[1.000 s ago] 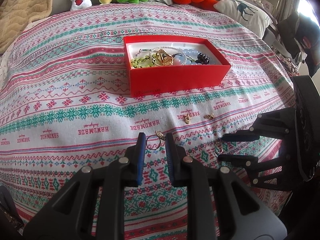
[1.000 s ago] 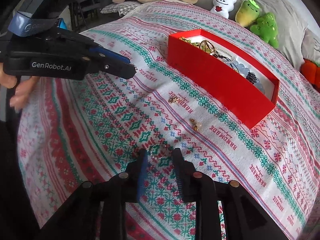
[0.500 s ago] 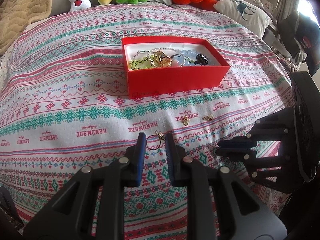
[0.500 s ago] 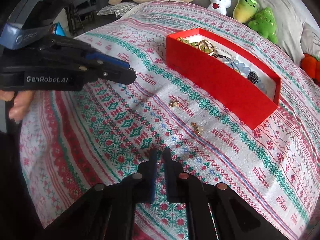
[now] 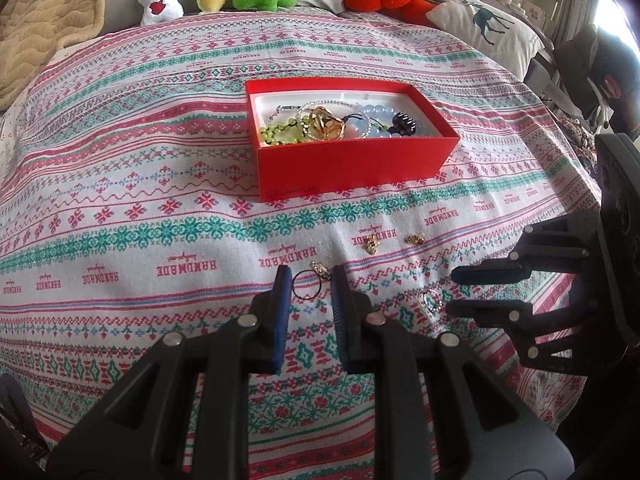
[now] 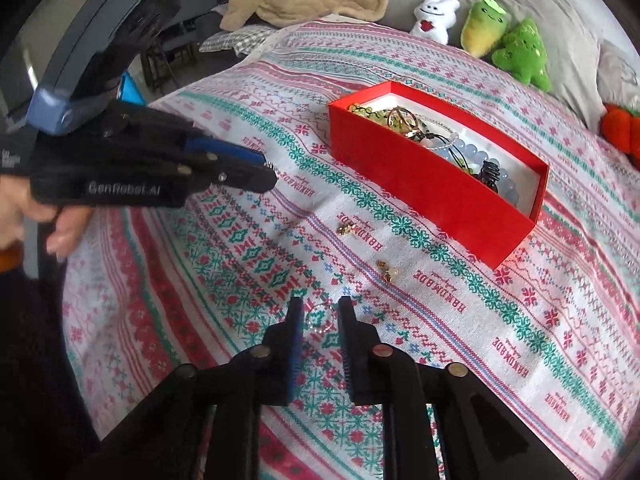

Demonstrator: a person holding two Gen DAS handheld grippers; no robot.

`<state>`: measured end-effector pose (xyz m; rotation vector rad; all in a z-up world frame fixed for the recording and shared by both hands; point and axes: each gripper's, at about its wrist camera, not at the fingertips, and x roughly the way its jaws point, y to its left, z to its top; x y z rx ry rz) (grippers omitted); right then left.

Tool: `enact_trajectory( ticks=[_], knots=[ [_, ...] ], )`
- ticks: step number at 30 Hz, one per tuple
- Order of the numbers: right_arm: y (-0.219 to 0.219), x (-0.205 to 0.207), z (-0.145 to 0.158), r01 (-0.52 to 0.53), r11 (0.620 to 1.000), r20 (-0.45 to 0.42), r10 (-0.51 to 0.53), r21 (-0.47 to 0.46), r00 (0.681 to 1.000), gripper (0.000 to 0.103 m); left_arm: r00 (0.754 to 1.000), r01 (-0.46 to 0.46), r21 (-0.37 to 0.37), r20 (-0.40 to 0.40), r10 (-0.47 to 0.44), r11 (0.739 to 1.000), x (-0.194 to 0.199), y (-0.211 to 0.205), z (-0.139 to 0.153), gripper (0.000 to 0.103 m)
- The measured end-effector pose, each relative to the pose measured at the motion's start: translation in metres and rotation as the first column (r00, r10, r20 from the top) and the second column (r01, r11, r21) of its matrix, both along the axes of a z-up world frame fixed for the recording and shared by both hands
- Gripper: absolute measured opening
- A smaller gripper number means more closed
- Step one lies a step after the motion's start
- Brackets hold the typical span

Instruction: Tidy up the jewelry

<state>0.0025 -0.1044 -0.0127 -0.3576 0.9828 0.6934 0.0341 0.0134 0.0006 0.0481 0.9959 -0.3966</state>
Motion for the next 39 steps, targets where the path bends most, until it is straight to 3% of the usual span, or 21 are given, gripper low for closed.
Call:
enact_trajectory(
  ticks=[1,2,3,5,7,9,13,18,23,25,39],
  knots=[
    [0.0,-0.001,-0.002,-0.01,1.0,0.002,0.01,-0.011,1.0,0.037,1.0,-0.003,0.0,-0.002,0.003,1.0,0.0,0.001,0.0,0.022],
    [-0.001,-0.002,-0.004,-0.015,1.0,0.007,0.015,-0.02,1.0,0.059,1.0,-0.005,-0.001,-0.003,0.005,1.0,-0.001,0.002,-0.001,0.022],
    [-0.001,-0.003,-0.005,-0.019,0.999,0.021,0.02,-0.028,1.0,0.064,1.0,-0.007,-0.001,-0.003,0.007,1.0,-0.001,0.003,-0.001,0.022],
    [-0.002,-0.007,-0.006,-0.048,0.998,0.052,0.05,-0.034,0.997,0.064,1.0,-0.008,-0.001,-0.003,0.008,1.0,-0.002,0.004,-0.001,0.022],
    [-0.001,-0.004,-0.009,-0.052,0.997,0.043,0.054,-0.049,0.998,0.059,1.0,-0.007,-0.002,-0.003,0.007,1.0,-0.003,0.004,0.0,0.022],
    [0.0,0.0,-0.013,-0.059,0.997,0.03,0.061,-0.056,0.998,0.045,1.0,-0.006,-0.001,-0.004,0.006,1.0,-0.003,0.004,-0.001,0.022],
    [0.007,0.002,-0.025,-0.092,0.992,0.019,0.094,-0.09,0.995,0.039,1.0,-0.004,0.002,-0.009,0.004,1.0,-0.003,0.004,-0.002,0.022],
    [0.015,0.0,-0.028,-0.12,0.989,0.003,0.12,-0.086,0.993,0.016,1.0,-0.003,0.003,-0.013,0.003,1.0,-0.001,0.002,-0.004,0.022],
    [0.014,0.001,-0.026,-0.096,0.993,-0.008,0.096,-0.074,0.995,0.013,1.0,-0.001,0.004,-0.007,0.001,1.0,-0.001,0.0,-0.002,0.022],
    [0.015,0.003,-0.022,-0.083,0.994,-0.004,0.082,-0.069,0.997,0.005,1.0,-0.001,0.002,-0.003,0.001,1.0,-0.002,0.0,-0.001,0.022],
    [0.004,0.011,0.006,0.017,1.0,0.017,-0.017,-0.011,1.0,0.006,1.0,-0.005,-0.021,0.022,0.006,1.0,0.004,-0.005,0.012,0.022]
  ],
)
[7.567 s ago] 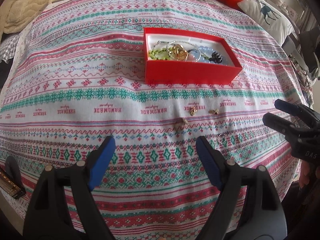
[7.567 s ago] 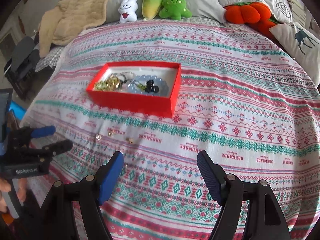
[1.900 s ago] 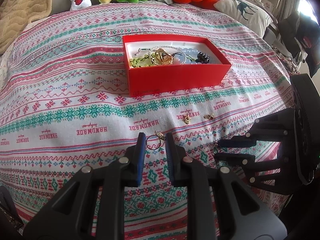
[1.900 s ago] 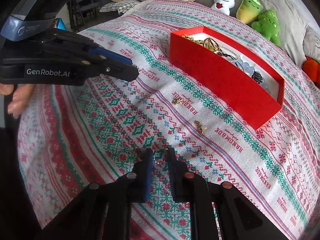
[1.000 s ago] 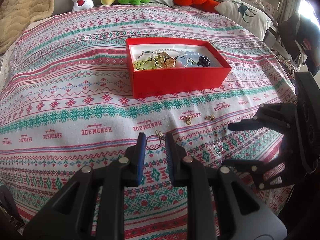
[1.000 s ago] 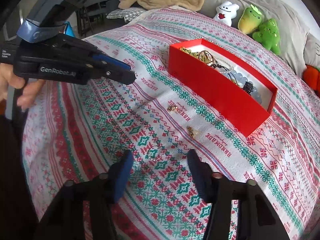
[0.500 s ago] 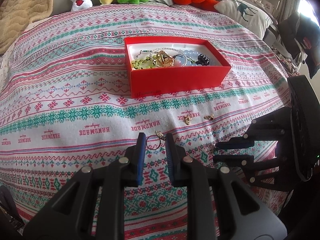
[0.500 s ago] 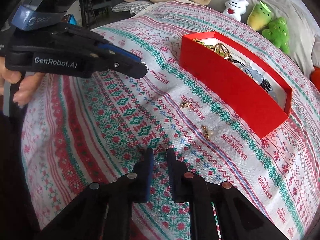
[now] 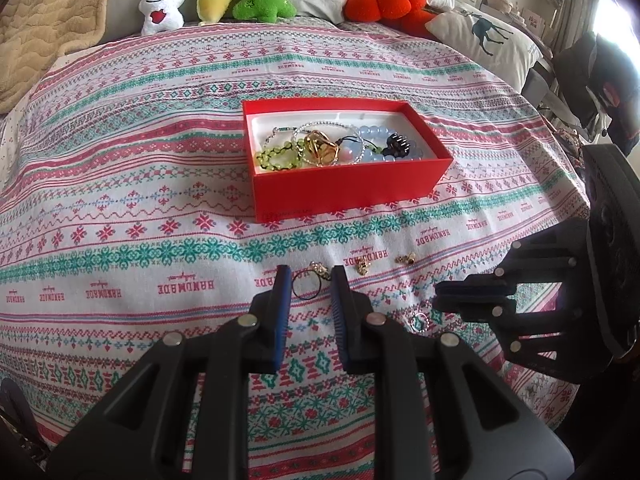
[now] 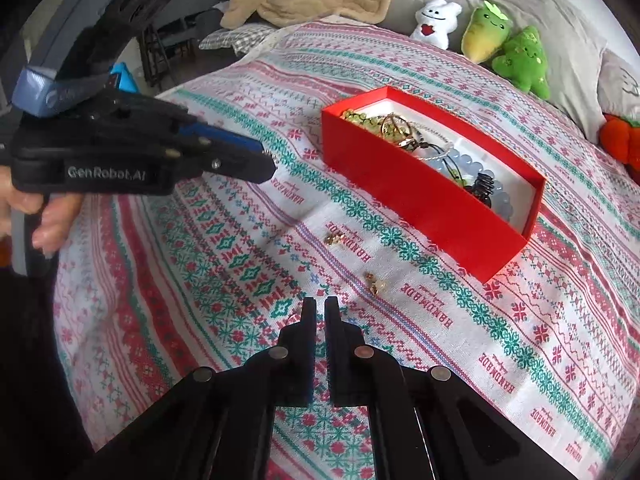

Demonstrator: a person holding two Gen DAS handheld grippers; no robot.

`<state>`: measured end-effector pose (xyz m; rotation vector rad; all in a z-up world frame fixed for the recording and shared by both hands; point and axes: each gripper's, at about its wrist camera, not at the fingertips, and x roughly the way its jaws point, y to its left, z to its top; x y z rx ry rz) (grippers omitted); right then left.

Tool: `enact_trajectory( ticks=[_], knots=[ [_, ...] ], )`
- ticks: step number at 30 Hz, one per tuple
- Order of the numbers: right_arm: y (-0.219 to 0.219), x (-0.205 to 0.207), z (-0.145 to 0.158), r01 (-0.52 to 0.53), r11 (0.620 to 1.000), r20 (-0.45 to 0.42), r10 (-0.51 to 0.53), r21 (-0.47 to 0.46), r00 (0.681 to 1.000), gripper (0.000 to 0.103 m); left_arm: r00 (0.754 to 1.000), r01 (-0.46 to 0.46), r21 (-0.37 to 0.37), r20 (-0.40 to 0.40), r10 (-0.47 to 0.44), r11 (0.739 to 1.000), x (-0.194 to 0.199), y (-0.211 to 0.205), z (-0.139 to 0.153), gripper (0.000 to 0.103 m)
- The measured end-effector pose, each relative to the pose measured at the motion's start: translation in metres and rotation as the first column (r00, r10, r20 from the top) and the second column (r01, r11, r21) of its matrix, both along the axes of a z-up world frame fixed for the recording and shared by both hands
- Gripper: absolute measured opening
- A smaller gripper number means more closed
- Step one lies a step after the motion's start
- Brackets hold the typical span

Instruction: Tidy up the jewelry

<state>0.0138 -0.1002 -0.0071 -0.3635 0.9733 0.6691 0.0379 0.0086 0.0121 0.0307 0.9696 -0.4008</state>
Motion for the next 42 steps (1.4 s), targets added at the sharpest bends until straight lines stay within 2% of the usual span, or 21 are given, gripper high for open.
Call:
enact_trajectory(
  ticks=[2,6,13,14,15,17,20,26,30,33,39,42],
  knots=[
    [-0.004,-0.003,0.0,0.031,0.999,-0.014,-0.031,0.009,0.999,0.013,1.0,0.003,0.002,-0.002,-0.003,1.0,-0.001,0.001,-0.001,0.022],
    [-0.001,-0.015,-0.008,0.076,0.997,-0.013,-0.077,-0.023,0.997,0.013,1.0,0.006,0.004,-0.015,-0.006,1.0,-0.005,0.002,-0.006,0.022],
    [0.001,-0.028,-0.016,0.152,0.988,-0.054,-0.151,0.004,0.987,0.019,0.998,0.032,0.0,-0.058,-0.032,0.999,-0.014,0.0,-0.017,0.022],
    [0.0,-0.029,-0.015,0.162,0.987,-0.058,-0.161,0.011,0.985,0.026,0.997,0.035,0.001,-0.063,-0.035,0.999,-0.015,0.0,-0.018,0.022],
    [0.001,-0.03,-0.015,0.174,0.985,-0.063,-0.172,0.019,0.983,0.044,0.997,0.039,0.001,-0.068,-0.039,0.999,-0.016,0.0,-0.018,0.022],
    [-0.002,-0.032,-0.015,0.201,0.979,-0.051,-0.199,0.04,0.979,0.063,0.996,0.046,0.003,-0.071,-0.045,0.999,-0.019,0.001,-0.019,0.022],
    [-0.001,-0.031,-0.018,0.206,0.978,-0.054,-0.204,0.042,0.978,0.062,0.996,0.057,0.001,-0.069,-0.057,0.998,-0.023,0.001,-0.017,0.022],
    [0.007,-0.026,-0.028,0.24,0.971,-0.031,-0.239,0.015,0.97,0.049,0.995,0.057,-0.018,-0.081,-0.058,0.998,-0.024,0.004,-0.016,0.022],
    [0.016,-0.027,-0.031,0.222,0.975,0.001,-0.222,-0.014,0.975,0.034,0.995,0.049,-0.022,-0.09,-0.051,0.999,-0.022,0.005,-0.018,0.022],
    [0.018,-0.026,-0.031,0.214,0.977,-0.008,-0.214,-0.003,0.977,0.022,0.994,0.042,-0.025,-0.096,-0.044,0.999,-0.019,0.005,-0.019,0.022],
    [0.01,-0.02,-0.032,0.234,0.971,-0.058,-0.231,0.046,0.971,0.017,0.995,0.043,-0.031,-0.093,-0.046,0.999,-0.02,0.007,-0.016,0.022],
    [0.011,-0.022,-0.031,0.228,0.973,-0.046,-0.227,0.041,0.973,0.017,0.995,0.043,-0.031,-0.094,-0.045,0.999,-0.02,0.007,-0.016,0.022]
  ],
)
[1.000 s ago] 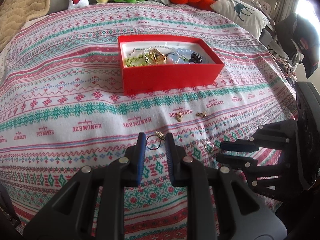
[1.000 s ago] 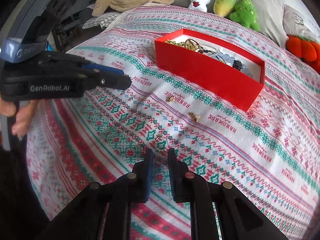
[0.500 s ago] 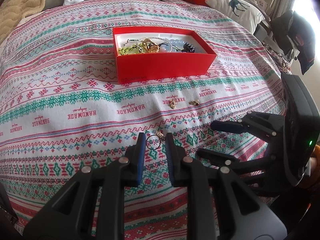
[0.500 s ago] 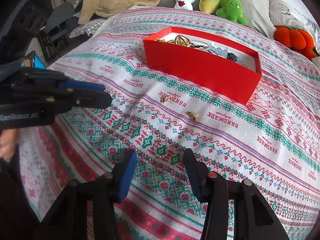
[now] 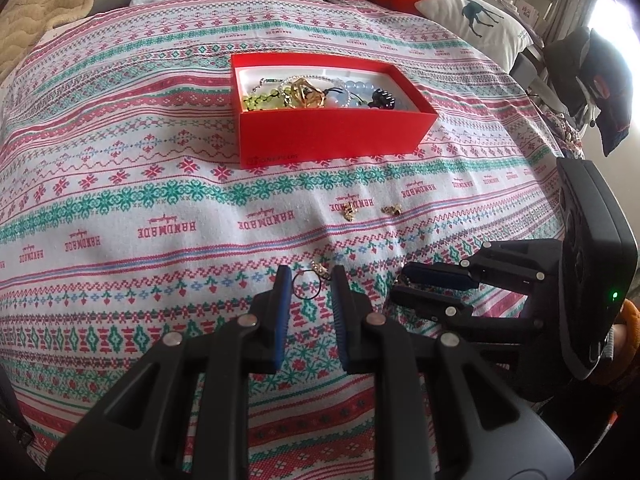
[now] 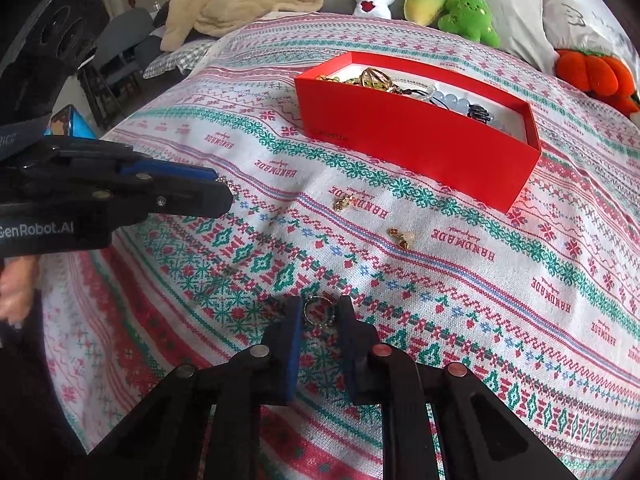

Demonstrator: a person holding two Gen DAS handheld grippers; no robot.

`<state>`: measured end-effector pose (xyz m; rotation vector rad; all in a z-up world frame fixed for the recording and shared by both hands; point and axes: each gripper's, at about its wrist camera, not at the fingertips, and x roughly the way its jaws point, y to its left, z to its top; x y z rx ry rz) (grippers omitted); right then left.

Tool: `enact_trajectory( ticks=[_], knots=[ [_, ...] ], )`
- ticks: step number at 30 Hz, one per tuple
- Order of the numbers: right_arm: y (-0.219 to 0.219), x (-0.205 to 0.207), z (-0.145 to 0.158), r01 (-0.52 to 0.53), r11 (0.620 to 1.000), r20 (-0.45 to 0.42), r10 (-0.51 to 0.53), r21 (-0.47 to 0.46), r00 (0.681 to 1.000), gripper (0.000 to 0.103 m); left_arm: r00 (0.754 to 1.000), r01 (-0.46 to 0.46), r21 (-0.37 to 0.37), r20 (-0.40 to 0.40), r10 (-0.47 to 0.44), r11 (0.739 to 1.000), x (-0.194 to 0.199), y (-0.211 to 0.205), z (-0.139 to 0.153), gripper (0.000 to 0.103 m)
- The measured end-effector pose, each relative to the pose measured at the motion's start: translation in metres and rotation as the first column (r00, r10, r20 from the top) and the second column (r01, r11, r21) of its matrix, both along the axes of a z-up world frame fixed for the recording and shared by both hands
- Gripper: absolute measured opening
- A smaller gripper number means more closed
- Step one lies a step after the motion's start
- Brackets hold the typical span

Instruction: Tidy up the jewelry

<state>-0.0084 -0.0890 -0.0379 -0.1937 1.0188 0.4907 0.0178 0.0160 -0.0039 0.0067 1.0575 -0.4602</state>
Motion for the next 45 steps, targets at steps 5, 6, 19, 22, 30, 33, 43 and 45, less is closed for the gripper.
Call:
enact_trajectory(
  ticks=[5,6,19,22,30,33,43,45],
  knots=[
    [-0.002,0.0,0.005,0.003,1.0,0.003,-0.003,0.008,1.0,0.016,1.0,-0.005,-0.003,0.007,0.005,1.0,-0.001,0.0,0.003,0.022],
    [-0.003,-0.001,0.007,0.003,1.0,0.008,-0.003,0.005,1.0,0.016,1.0,-0.005,-0.005,0.011,0.005,1.0,-0.001,-0.001,0.005,0.022],
    [-0.014,0.026,0.047,0.056,0.997,0.076,-0.06,0.051,0.995,0.016,0.995,-0.034,-0.035,0.092,0.037,0.999,0.023,-0.011,0.033,0.022],
    [-0.019,0.038,0.052,0.075,0.995,0.081,-0.08,0.062,0.993,0.016,0.993,-0.044,-0.045,0.109,0.048,0.998,0.032,-0.015,0.039,0.022],
    [-0.031,0.068,0.072,0.095,0.992,0.126,-0.104,0.078,0.987,0.016,0.987,-0.057,-0.023,0.152,0.06,0.998,0.059,-0.032,0.045,0.022],
    [-0.033,0.086,0.076,0.115,0.99,0.129,-0.126,0.087,0.984,0.017,0.985,-0.069,-0.015,0.16,0.07,0.998,0.07,-0.036,0.044,0.022],
    [-0.046,0.133,0.066,0.188,0.975,0.08,-0.198,0.115,0.977,0.017,0.979,-0.125,-0.006,0.164,0.124,0.992,0.105,-0.043,0.032,0.022],
    [-0.045,0.137,0.062,0.187,0.976,0.072,-0.196,0.113,0.978,0.017,0.977,-0.132,0.003,0.17,0.129,0.991,0.109,-0.044,0.03,0.022]
  ],
)
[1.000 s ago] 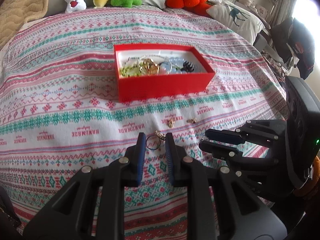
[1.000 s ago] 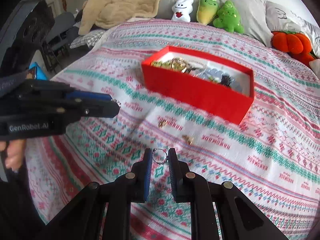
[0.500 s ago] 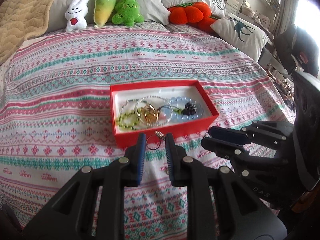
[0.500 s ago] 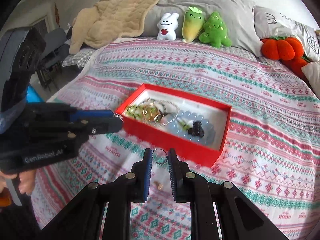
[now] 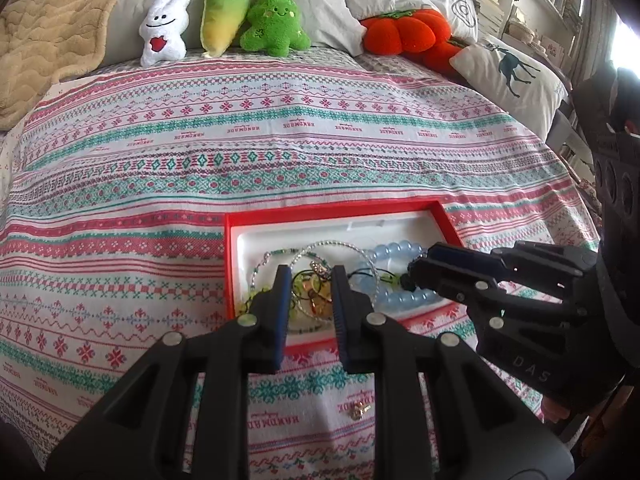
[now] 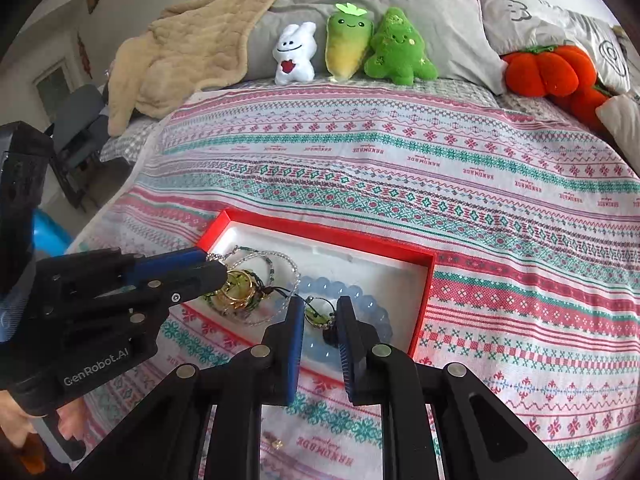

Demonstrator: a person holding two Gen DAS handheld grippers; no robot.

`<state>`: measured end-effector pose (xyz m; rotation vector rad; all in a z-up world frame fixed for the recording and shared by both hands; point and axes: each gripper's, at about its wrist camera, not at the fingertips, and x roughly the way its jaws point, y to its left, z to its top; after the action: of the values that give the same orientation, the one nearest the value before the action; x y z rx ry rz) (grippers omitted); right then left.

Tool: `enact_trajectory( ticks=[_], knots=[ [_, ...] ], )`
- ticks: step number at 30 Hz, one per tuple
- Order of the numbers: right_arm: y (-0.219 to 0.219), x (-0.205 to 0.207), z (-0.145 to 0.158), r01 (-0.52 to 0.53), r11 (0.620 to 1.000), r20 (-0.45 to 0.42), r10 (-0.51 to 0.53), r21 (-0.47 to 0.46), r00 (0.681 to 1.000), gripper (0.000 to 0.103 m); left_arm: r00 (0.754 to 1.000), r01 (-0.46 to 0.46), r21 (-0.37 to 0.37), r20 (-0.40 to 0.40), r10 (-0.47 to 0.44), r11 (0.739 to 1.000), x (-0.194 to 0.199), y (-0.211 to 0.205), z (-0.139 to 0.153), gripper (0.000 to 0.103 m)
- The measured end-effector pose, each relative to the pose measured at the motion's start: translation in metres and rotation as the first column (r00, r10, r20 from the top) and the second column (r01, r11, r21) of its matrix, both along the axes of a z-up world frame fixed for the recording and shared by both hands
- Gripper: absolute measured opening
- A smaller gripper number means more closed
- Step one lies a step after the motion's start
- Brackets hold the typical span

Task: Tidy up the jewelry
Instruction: 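Carry both hoops over the red box and open both grippers, then grasp a gold stud earring with the left gripper while the right grasps another stud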

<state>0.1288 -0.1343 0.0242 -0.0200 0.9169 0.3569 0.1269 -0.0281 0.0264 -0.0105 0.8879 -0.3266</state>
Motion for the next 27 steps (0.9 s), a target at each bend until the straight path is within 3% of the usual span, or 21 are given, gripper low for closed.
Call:
enact_trajectory(
  ticks=[8,15,20,22,23,24,25,26,27],
  knots=[
    [-0.001,0.008,-0.006,0.002,1.0,-0.008,-0.002,0.006,1.0,0.018,0.999,-0.04,0.012,-0.002,0.04,0.999,0.007,0.006,-0.004,0.024],
    [0.002,0.007,-0.004,0.001,1.0,-0.017,-0.001,0.002,1.0,0.019,0.998,-0.058,0.015,0.018,0.058,0.998,0.0,0.013,0.004,0.056],
    [0.0,-0.001,0.002,-0.004,1.0,-0.013,0.004,0.002,1.0,0.021,0.997,-0.074,0.008,0.029,0.073,0.997,-0.008,0.018,0.012,0.07],
    [-0.002,-0.006,0.005,-0.006,1.0,-0.009,0.006,0.003,1.0,0.025,0.996,-0.082,0.005,0.027,0.082,0.997,-0.012,0.021,0.015,0.074],
    [-0.002,-0.008,0.007,-0.007,1.0,-0.007,0.007,0.004,1.0,0.032,0.996,-0.086,0.004,0.026,0.086,0.996,-0.013,0.023,0.016,0.076],
    [-0.003,-0.011,0.009,-0.008,1.0,-0.003,0.008,0.004,1.0,0.05,0.996,-0.091,0.002,0.025,0.091,0.996,-0.015,0.025,0.017,0.078],
    [-0.005,-0.015,0.012,-0.005,1.0,0.008,0.005,0.006,1.0,0.06,0.995,-0.094,0.0,0.021,0.094,0.996,-0.018,0.027,0.018,0.078],
    [-0.007,-0.019,0.015,-0.003,1.0,0.026,0.002,0.008,1.0,0.067,0.995,-0.098,0.003,0.014,0.098,0.995,-0.02,0.029,0.019,0.079],
    [-0.007,-0.023,0.018,-0.004,1.0,0.041,0.004,0.006,0.999,0.067,0.995,-0.102,0.007,0.007,0.102,0.995,-0.023,0.031,0.019,0.08]
  ],
)
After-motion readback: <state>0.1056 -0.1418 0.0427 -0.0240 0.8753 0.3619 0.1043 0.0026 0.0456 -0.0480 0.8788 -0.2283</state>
